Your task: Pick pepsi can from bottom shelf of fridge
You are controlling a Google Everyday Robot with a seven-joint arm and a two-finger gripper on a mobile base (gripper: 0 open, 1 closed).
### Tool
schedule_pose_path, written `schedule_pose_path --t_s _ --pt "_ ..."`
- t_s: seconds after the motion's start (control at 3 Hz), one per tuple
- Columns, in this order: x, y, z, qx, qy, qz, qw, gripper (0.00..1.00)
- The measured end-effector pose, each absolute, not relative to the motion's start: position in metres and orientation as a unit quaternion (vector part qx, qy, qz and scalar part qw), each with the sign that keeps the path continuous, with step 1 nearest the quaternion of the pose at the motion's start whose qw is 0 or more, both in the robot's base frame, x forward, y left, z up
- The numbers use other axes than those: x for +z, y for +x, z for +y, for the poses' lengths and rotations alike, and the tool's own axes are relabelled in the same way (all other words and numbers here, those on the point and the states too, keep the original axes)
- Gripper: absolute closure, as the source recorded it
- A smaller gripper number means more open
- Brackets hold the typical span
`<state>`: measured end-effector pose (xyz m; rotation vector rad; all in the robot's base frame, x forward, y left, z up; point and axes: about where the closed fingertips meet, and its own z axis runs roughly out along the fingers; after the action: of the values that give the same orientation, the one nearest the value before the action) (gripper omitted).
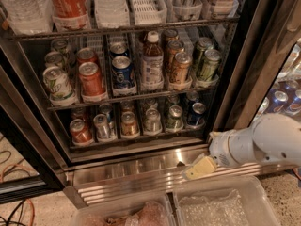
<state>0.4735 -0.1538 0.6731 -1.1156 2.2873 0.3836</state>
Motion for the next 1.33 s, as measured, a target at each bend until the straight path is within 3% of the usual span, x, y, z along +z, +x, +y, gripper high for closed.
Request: schedule_pose_path --t_s 0.67,1.33 --pt "0.664 0.492 -0.155 0.124 -0.35 0.872 0.317 0.0" --pt "0.661 0.495 -0.15 0.151 -0.296 0.867 0.372 0.0"
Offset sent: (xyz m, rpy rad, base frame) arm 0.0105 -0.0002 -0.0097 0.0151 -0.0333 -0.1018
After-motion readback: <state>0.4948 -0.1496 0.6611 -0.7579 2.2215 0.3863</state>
